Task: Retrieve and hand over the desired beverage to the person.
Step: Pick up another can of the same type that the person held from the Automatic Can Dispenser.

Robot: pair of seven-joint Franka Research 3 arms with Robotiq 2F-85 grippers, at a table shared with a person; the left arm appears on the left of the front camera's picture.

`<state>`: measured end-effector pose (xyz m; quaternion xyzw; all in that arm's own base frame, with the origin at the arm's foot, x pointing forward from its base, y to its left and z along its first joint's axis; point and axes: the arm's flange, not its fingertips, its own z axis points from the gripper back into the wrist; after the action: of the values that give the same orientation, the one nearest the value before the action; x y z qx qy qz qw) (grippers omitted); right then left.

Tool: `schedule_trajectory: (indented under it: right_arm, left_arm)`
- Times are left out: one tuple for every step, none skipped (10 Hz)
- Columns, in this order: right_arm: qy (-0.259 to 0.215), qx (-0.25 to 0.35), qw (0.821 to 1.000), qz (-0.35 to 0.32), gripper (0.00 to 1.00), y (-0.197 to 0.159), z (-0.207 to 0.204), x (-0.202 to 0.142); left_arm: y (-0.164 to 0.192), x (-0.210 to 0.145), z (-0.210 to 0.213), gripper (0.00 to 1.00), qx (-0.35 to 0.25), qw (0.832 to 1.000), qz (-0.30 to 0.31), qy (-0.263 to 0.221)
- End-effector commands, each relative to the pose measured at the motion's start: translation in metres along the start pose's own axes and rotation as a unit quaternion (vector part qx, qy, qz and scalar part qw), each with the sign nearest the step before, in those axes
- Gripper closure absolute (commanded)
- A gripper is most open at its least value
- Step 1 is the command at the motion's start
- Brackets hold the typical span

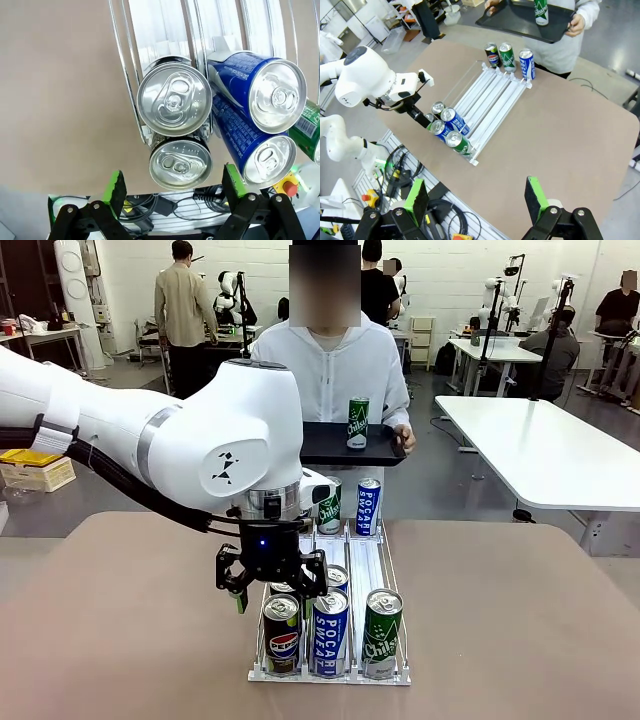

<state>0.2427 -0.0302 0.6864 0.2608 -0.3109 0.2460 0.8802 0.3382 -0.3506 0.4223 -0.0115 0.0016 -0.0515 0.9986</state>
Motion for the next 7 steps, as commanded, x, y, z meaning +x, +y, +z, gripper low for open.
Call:
schedule_trajectory:
  right_arm:
    - [-0.001,0.004,1.000,0.001,0.00,0.0001,-0.0007,-0.0010]
    - [-0.001,0.004,1.000,0.001,0.00,0.0001,-0.0007,-0.0010]
    - [-0.001,0.004,1.000,0.001,0.00,0.0001,-0.0007,-0.0010]
    - [-0.001,0.004,1.000,0.001,0.00,0.0001,-0.0007,-0.0010]
    - [-0.001,0.004,1.000,0.001,0.00,0.0001,-0.0007,-0.0010]
    - [-0.001,0.004,1.000,0.001,0.00,0.0001,-0.0007,-0.0010]
    - [-0.001,0.004,1.000,0.001,0.00,0.0001,-0.0007,-0.0010]
  left_arm:
    - [-0.0077,0.0054,-0.0021,0.00,0.017,1.000,0.012,-0.002]
    - [-0.0078,0.0065,-0.0032,0.00,0.017,1.000,0.012,0.000]
    - [-0.0076,0.0071,-0.0036,0.00,0.017,1.000,0.012,0.001]
    - [-0.0058,0.0079,-0.0036,0.00,0.015,1.000,0.012,0.002]
    - [-0.0035,0.0076,-0.0024,0.00,0.011,1.000,0.013,0.001]
    - [-0.0015,0.0082,-0.0028,0.00,0.009,1.000,0.015,0.002]
    - [-0.0016,0.0085,-0.0032,0.00,0.009,1.000,0.017,0.004]
